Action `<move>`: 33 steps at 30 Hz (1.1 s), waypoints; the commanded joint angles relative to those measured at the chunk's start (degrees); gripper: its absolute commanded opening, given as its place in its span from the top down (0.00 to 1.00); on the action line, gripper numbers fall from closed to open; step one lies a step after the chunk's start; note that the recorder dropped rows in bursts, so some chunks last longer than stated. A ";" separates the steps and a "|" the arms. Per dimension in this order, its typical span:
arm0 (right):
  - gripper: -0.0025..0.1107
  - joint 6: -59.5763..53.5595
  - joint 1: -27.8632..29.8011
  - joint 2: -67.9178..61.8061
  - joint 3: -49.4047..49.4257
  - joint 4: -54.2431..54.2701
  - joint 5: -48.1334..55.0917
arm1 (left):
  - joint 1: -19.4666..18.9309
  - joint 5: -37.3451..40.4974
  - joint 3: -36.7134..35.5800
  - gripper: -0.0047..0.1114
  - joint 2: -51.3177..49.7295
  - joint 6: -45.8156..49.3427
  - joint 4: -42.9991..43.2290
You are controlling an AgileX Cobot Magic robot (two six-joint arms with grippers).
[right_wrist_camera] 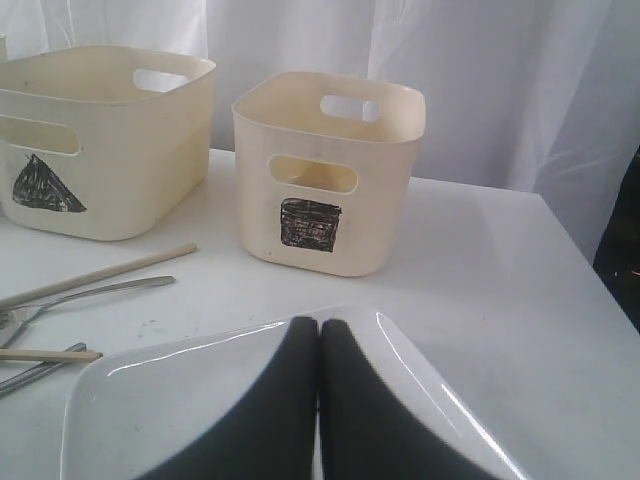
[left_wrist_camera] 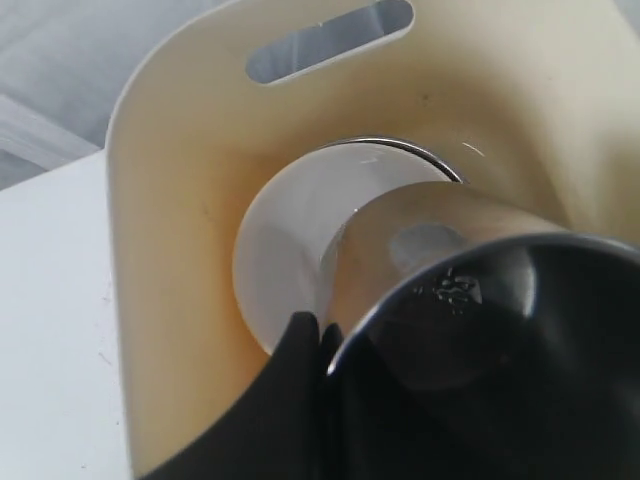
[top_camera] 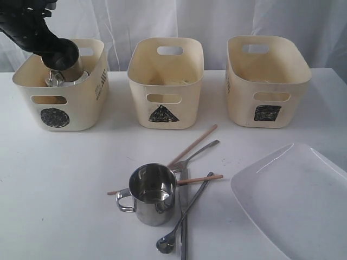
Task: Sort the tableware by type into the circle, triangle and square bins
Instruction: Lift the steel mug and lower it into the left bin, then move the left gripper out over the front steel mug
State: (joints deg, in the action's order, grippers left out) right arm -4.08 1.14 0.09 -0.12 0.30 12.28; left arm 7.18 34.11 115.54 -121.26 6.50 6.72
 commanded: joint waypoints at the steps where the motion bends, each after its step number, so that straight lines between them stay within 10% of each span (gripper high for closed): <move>1: 0.98 -0.03 -0.02 -0.09 0.12 0.18 -0.33 | -0.20 -0.74 0.54 0.96 -0.80 -0.14 -2.48; 16: 0.98 -0.03 -0.02 -0.09 0.12 0.18 -0.33 | -0.20 0.90 0.54 0.96 -1.11 1.37 -4.22; 26: 0.98 -0.03 -0.02 -0.09 0.12 0.18 -0.33 | -0.20 1.49 0.54 0.62 -1.11 5.94 -9.46; 33: 0.98 -0.03 -0.02 -0.09 0.12 0.18 -0.33 | -0.20 3.51 0.54 0.58 1.23 5.78 -10.45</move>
State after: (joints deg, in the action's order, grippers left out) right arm -4.08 1.14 0.09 -0.12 0.30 12.28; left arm 7.18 36.19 115.75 -122.30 12.29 -2.35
